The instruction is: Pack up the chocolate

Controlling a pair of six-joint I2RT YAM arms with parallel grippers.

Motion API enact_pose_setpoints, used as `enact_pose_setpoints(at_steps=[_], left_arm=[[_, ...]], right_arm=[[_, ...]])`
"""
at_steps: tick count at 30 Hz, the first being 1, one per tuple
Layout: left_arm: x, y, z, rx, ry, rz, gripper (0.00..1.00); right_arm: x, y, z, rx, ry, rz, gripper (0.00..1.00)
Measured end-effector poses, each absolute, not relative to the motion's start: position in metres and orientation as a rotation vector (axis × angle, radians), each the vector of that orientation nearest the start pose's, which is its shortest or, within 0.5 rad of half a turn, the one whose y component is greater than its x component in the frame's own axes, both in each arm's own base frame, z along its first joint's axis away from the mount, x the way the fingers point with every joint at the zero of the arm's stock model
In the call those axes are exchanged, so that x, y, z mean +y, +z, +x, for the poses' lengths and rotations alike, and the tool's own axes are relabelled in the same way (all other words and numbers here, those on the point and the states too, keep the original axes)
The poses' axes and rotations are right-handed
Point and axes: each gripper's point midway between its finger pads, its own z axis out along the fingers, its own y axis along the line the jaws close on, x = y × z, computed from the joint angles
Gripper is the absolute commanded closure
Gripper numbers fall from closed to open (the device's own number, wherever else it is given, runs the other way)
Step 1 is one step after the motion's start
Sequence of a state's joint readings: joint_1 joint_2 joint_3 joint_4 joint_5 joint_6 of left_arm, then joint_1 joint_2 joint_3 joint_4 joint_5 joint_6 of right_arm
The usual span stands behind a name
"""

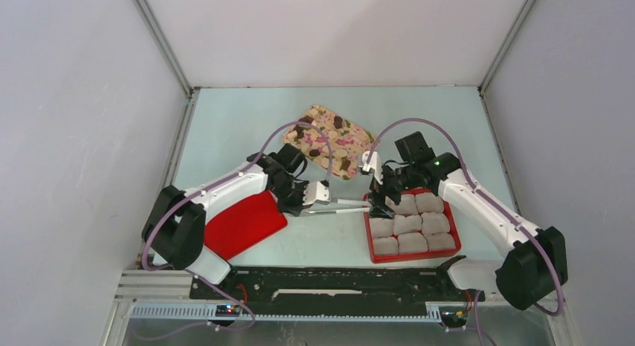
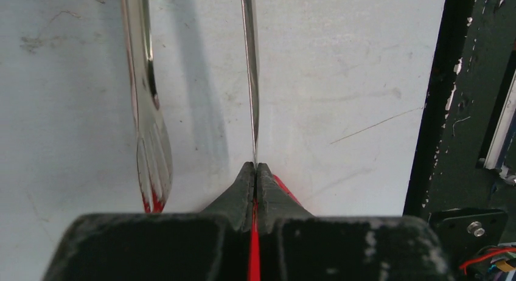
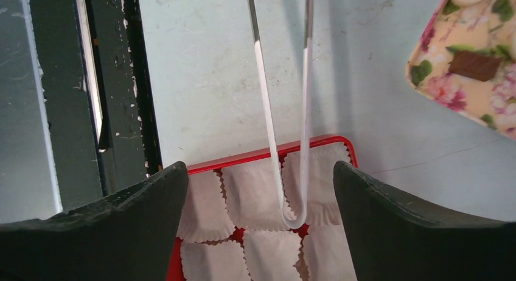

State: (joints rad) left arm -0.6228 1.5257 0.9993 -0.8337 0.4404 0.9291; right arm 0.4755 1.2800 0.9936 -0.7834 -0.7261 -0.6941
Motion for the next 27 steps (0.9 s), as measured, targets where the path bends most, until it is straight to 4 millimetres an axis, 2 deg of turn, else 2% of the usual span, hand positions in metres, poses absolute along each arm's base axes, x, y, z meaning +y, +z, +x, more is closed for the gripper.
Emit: enact_pose_setpoints(at_steps=[5,10,16,27], left_arm=[[-0.203,0.071,0.205,-2.329,0.692,-2.426,1.0],[-0.21,0.074,0.202,-2.33,0.758,-2.426,1.0],[-0.216,0.076,0.203,-2.335,0.798,-2.434,1.0],[-0.222,0.079,0.204,-2.344,0.842,-2.448,1.0]], right_arm=[[0.219,0.154,0.195,1.839,0.811,-1.592,0.06],[0.23,0.139,0.193,1.863,0.814,-1.646,0.07],[0.233,0.113,0.209,1.951,0.823,-1.618,0.02],[0.261,0.105,0.226,1.846,0.932,-1.577,0.04]])
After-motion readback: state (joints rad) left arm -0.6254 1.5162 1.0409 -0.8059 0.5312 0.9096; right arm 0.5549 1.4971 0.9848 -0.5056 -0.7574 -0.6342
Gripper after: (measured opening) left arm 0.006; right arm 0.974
